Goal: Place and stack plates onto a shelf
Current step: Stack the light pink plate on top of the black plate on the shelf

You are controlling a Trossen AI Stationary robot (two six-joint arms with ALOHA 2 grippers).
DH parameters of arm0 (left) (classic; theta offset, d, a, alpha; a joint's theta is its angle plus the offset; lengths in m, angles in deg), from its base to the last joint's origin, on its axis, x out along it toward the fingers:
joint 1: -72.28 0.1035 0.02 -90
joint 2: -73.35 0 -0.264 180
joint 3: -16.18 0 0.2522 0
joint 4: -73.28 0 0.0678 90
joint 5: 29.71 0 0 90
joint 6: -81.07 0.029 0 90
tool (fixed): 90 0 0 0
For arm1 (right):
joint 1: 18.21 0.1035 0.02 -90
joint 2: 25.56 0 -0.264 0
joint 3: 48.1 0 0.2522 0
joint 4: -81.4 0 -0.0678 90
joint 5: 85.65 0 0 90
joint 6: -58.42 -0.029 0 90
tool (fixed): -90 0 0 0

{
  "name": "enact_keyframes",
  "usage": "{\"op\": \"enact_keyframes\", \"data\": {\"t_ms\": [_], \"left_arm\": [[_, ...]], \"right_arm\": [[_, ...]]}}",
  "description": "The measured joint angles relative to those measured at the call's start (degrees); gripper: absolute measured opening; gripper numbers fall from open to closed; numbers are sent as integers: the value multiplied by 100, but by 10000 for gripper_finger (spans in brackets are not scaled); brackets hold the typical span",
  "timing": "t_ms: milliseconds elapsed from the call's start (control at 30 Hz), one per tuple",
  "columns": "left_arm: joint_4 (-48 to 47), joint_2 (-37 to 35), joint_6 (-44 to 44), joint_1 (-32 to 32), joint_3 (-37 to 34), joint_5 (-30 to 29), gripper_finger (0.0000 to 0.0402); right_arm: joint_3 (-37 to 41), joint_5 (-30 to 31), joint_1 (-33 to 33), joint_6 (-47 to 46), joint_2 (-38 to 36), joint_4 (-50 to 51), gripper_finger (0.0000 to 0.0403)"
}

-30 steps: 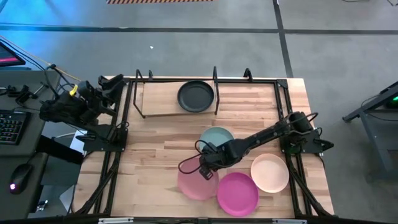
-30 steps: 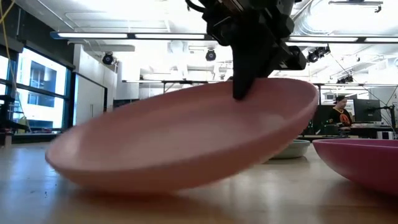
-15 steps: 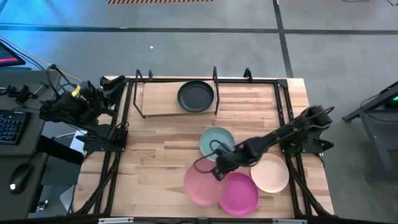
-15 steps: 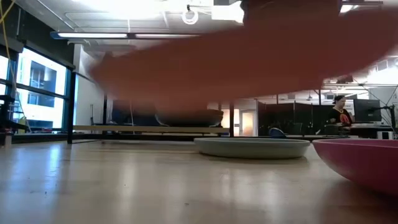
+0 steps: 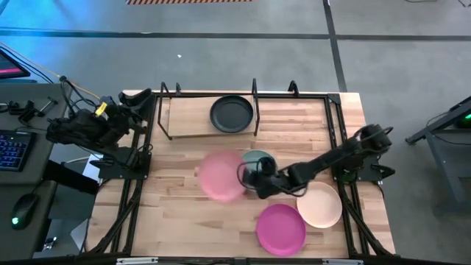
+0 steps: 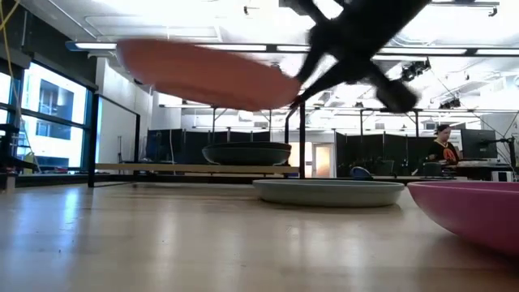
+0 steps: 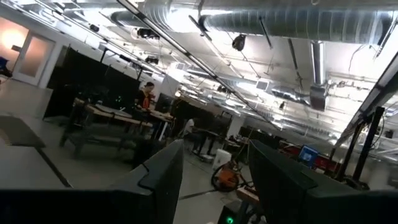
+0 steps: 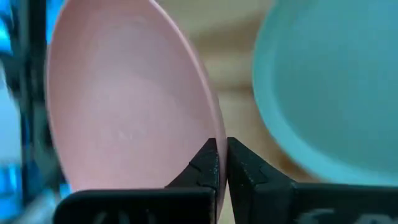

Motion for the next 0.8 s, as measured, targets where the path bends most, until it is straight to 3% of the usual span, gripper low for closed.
{"op": "enact_keyframes", "data": {"t_ms": [200, 333, 433, 567, 700, 800], "left_arm": [[-44, 184, 117, -2, -1, 49, 168], [-114, 214, 117, -2, -1, 51, 168], [-249, 195, 113, -32, -1, 65, 168], [-613, 35, 101, -108, -1, 622, 168], [-931, -81, 49, -183, -1, 1285, 168], [-963, -104, 33, -217, -1, 1357, 168]], "right_arm": [[-1104, 1148, -440, -966, 805, 369, 0], [-2218, 1504, -793, -1648, 1419, 1606, 0], [-3009, 1561, -1089, -2007, 1867, 2642, 0], [-3713, 1462, -1487, -2010, 2241, 3034, 0], [-3977, 1441, -1821, -1991, 2293, 3387, 0], [-4022, 1234, -2001, -1989, 2301, 3853, 0]]}}
